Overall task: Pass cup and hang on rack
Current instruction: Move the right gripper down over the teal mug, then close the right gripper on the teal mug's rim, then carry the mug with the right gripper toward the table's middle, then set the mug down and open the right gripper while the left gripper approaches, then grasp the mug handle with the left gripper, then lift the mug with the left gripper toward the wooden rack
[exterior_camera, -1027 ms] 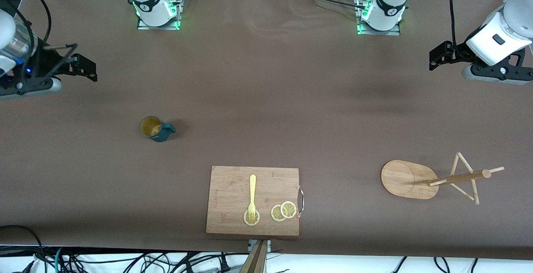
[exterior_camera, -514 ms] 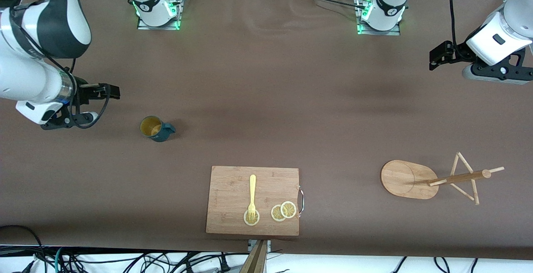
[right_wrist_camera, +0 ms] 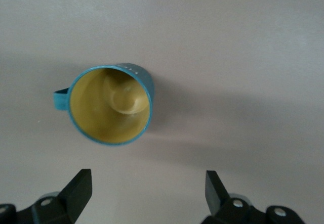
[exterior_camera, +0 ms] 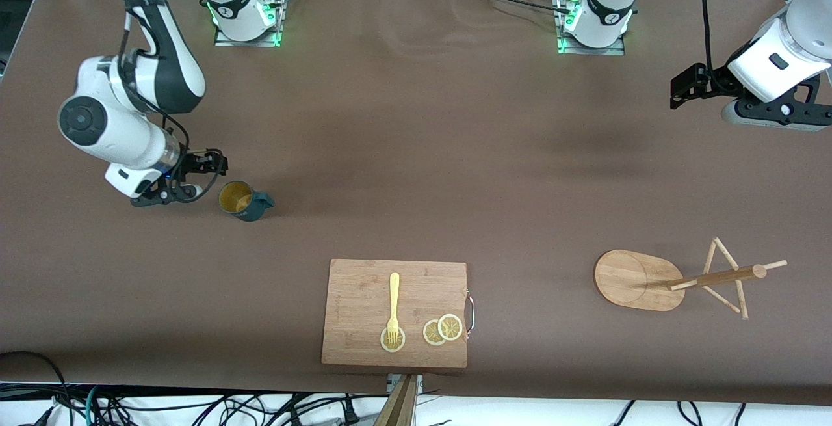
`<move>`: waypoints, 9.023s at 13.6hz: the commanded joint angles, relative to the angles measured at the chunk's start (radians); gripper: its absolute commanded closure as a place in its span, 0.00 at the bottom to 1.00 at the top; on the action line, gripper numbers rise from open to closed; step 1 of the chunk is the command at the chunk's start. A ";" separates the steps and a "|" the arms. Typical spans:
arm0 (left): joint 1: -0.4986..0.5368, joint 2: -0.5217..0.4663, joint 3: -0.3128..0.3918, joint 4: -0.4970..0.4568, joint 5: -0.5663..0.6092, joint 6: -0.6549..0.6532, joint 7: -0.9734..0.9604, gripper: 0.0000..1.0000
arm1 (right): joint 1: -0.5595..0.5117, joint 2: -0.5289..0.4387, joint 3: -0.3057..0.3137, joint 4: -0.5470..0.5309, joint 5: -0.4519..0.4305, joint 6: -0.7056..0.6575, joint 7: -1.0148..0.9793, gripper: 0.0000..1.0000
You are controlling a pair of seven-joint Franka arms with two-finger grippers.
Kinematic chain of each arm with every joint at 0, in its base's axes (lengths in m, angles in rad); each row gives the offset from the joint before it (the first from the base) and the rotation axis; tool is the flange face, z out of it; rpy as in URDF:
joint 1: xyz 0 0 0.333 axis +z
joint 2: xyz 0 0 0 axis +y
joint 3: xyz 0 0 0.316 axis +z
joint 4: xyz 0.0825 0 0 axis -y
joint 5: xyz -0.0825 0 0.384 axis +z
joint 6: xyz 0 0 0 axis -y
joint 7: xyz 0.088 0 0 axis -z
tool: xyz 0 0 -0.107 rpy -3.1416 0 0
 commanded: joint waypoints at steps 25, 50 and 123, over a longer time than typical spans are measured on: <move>0.003 0.005 -0.001 0.025 0.000 -0.025 0.012 0.00 | 0.025 0.158 0.113 0.069 0.034 0.202 0.128 1.00; 0.040 0.056 0.000 0.054 -0.015 -0.114 0.122 0.00 | 0.869 0.669 0.064 0.926 -0.065 -0.145 1.283 0.74; 0.735 0.389 -0.265 -0.486 -1.033 0.177 1.486 1.00 | 0.120 -0.205 -0.120 0.469 0.029 -0.665 0.176 0.00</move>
